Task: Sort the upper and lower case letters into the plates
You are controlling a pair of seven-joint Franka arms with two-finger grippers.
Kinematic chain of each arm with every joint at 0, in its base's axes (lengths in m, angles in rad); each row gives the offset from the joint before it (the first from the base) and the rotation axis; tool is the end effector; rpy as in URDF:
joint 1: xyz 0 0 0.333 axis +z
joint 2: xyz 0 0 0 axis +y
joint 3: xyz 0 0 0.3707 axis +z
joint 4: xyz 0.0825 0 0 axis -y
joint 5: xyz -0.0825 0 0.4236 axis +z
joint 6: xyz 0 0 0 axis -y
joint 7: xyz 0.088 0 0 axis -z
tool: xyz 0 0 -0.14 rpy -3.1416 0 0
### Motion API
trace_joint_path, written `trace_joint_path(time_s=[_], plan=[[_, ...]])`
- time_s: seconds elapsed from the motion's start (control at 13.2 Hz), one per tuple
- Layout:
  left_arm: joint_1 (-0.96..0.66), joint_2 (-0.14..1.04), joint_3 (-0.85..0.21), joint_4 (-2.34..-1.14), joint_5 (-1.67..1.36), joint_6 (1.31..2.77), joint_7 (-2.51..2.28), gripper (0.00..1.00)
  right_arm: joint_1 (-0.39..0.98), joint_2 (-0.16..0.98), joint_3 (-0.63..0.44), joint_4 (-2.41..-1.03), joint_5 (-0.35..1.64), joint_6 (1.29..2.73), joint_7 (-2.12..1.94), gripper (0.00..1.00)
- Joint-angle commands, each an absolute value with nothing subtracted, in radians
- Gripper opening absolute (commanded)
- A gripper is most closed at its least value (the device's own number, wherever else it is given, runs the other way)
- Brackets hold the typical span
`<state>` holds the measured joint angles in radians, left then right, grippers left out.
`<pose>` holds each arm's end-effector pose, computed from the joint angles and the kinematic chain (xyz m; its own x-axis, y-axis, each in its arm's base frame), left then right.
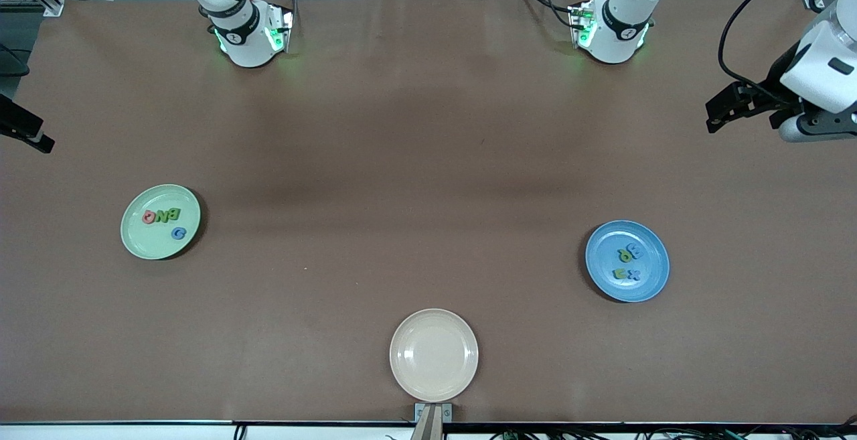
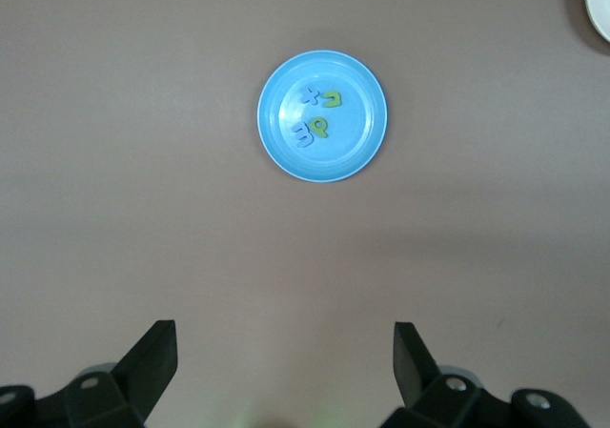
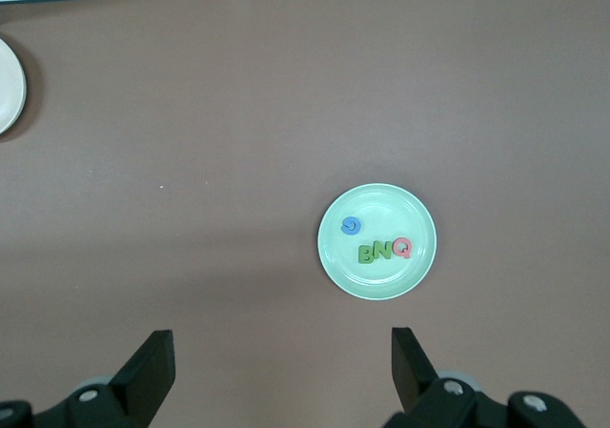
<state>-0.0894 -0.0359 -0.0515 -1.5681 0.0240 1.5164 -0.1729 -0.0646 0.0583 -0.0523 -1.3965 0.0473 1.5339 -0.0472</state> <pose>0.5697 -0.0779 0.6639 0.9994 0.0333 -0.0111 0.0330 -0.9991 -0.0282 0.6106 -0.0637 0.6968 0.9944 -0.0672 0.0811 -0.0641 -0.9971 -0.0401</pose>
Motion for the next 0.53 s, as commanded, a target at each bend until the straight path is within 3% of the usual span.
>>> trace_joint_path(time_s=[0.0,0.45], plan=[[-0.078,-0.107,-0.051,-1.643,-0.009,1.545,-0.158,1.0,-0.086,0.023,-0.031,-1.411,0.034,1.532,0.048,1.0],[-0.08,-0.072,-0.051,-1.592,-0.008,1.545,-0.155,1.0,-0.048,0.029,-0.017,-1.408,-0.02,1.52,0.084,1.0]])
